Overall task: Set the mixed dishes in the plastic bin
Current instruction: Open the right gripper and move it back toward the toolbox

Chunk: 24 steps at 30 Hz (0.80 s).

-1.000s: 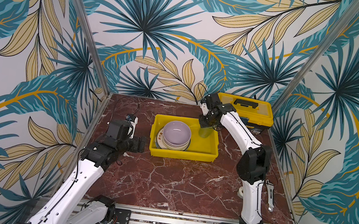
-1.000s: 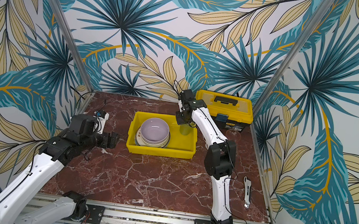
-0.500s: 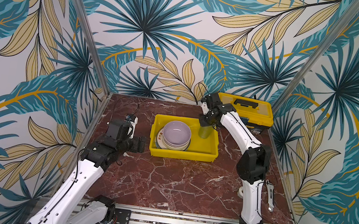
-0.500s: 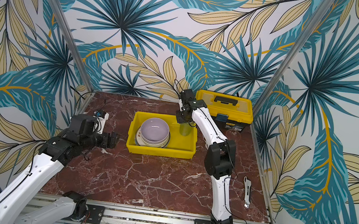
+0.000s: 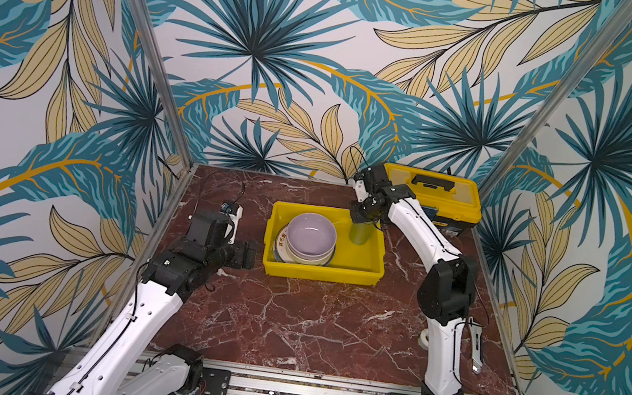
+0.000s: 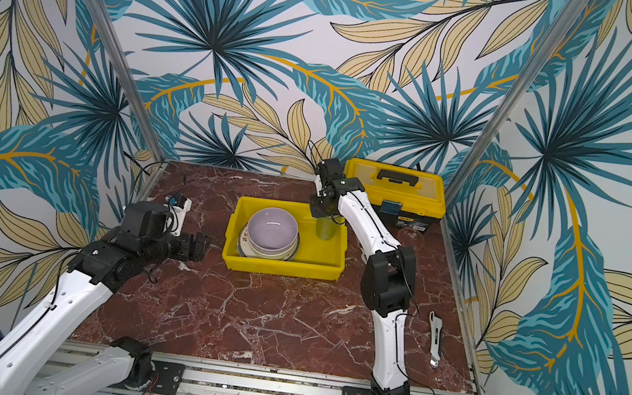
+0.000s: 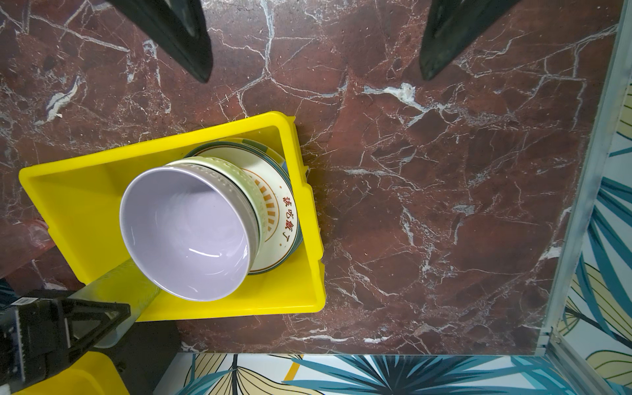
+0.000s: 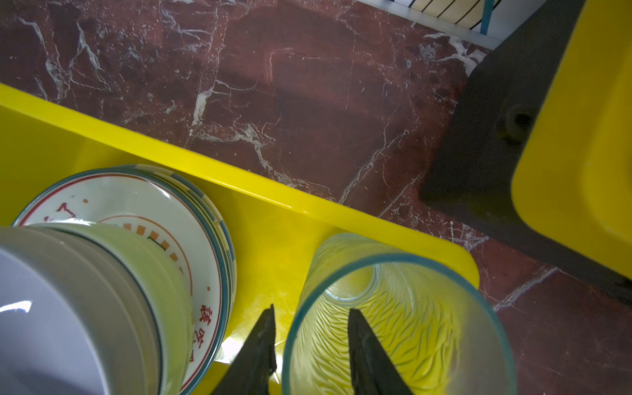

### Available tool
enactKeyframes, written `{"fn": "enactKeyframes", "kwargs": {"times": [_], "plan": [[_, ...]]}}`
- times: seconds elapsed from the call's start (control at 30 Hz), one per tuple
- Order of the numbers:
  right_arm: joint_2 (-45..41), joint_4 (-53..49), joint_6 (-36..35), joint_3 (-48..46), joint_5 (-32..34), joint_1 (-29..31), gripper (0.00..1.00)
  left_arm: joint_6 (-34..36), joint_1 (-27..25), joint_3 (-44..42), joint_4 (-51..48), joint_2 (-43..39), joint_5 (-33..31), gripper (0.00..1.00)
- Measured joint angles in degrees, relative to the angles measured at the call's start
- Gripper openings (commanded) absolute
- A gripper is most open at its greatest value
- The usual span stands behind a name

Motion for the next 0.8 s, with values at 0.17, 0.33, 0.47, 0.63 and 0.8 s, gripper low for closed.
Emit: {"fn": "enactKeyframes", "kwargs": {"times": [0.17, 0.33, 0.47, 0.63, 0.8], "plan": [[-3.50, 3.26, 0.00, -3.91, -0.02, 0.00, 0.45, -0.28, 0.00, 0.00, 0.24, 0.00, 0.04, 0.95], [-8.33, 6.71, 0.02, -7.06, 0.00, 0.00, 0.45, -0.42, 0.00, 0.00, 0.42, -0.02, 0.22, 0.95], [-12.61, 8.83, 0.07, -9.77, 0.74, -0.02, 0.48, -0.42, 0.00, 0.00, 0.42, -0.02, 0.22, 0.95], [-16.44, 9.44, 0.09, -11.08, 2.62, -0.50, 0.48, -0.44, 0.00, 0.00, 0.44, -0.02, 0.26, 0.95], [-19.67, 9.46, 1.16, -12.92, 3.67, -3.65, 0.47, -0.46, 0.00, 0.00, 0.44, -0.02, 0.44, 0.95]]}}
